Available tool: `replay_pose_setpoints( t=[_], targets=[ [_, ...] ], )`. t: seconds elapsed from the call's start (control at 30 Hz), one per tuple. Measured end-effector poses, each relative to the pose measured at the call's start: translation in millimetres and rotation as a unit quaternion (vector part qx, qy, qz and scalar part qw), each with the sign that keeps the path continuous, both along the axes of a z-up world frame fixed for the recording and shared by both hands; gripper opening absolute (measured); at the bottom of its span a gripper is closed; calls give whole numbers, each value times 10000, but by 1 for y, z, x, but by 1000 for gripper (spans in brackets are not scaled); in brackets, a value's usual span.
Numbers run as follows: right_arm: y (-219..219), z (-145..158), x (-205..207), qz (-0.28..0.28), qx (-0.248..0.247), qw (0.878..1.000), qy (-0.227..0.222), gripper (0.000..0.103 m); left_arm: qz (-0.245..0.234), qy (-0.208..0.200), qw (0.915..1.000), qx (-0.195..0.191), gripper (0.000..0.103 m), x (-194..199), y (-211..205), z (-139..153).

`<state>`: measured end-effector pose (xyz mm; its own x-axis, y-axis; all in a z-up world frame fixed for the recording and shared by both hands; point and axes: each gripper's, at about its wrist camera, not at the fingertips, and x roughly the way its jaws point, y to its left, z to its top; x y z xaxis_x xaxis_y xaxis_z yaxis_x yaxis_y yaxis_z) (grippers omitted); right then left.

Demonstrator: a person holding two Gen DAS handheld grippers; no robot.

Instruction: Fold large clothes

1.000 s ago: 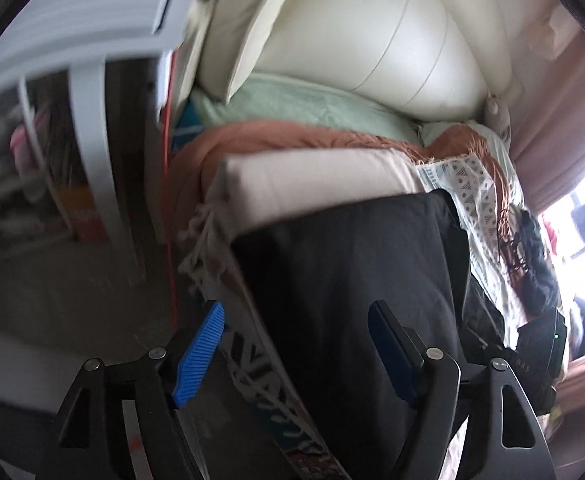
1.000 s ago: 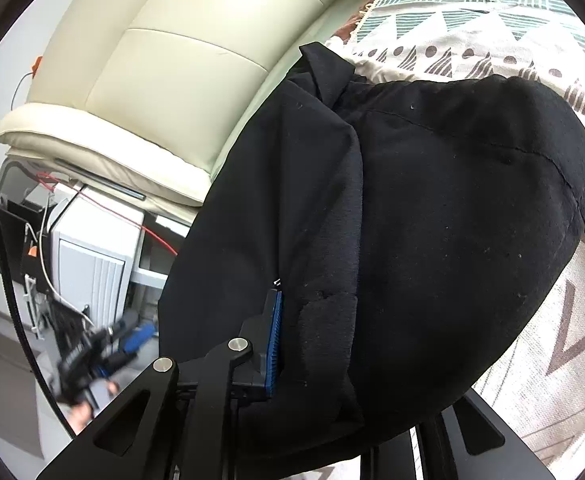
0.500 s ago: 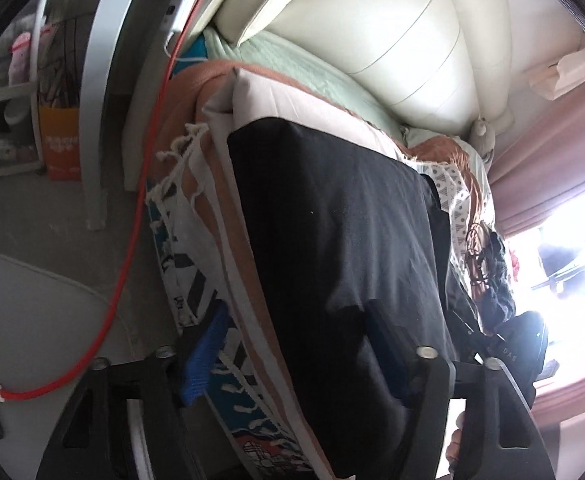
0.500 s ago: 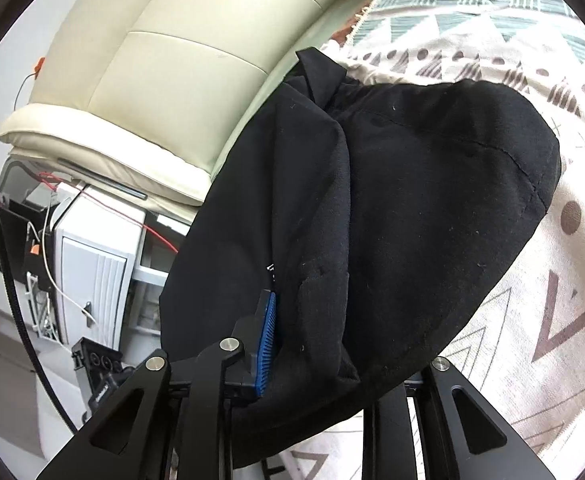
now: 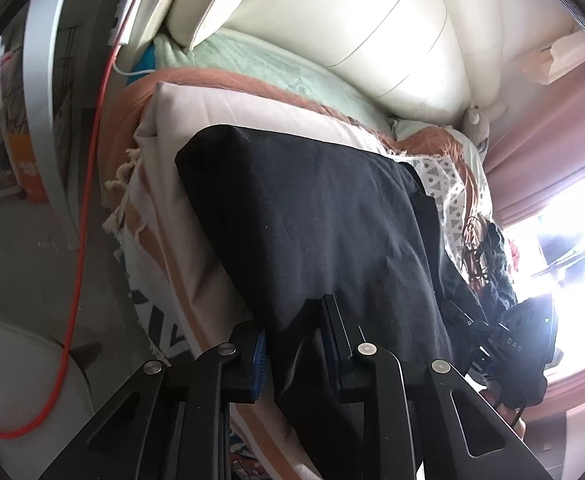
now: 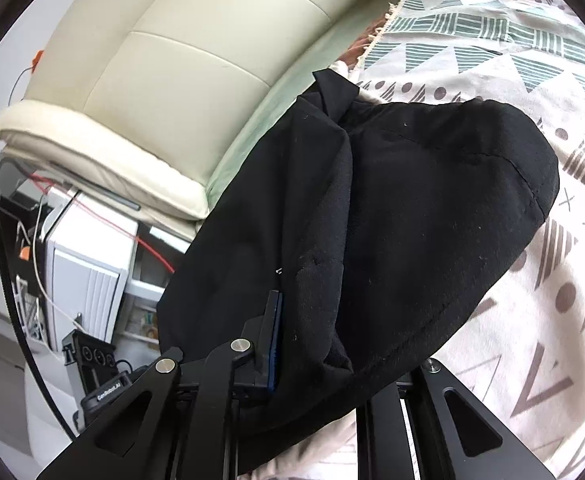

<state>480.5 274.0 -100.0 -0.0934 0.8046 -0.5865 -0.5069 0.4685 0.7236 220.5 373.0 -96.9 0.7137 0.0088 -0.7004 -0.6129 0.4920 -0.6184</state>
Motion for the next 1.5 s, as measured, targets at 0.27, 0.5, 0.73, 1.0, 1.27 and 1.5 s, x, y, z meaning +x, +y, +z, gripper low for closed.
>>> replay_pose_setpoints(
  t=[0.27,0.5,0.73,1.0,1.27,1.5],
  targets=[
    [10,-15,11,-46,-268,9996,-28,15,36,81,9999,55,26,7,0,-6],
    [-1,-24,10,-121,-431,9990,66,22,173,340,9992,127,54,1,-11,-10],
    [-20,-22,8,-416,-633,9971,-64,34,113,393,9991,107,66,-15,-38,-19],
    [-51,-6,8,-729,-999,9910,-512,45,58,542,9984,175,72,-13,-63,-17],
    [-88,15,-10,-792,-1286,9828,-1063,45,36,815,9957,441,80,-11,-87,-13],
    [-124,31,-28,-825,-1231,9802,-1310,46,-124,790,9944,698,80,-18,-102,12]
  ],
)
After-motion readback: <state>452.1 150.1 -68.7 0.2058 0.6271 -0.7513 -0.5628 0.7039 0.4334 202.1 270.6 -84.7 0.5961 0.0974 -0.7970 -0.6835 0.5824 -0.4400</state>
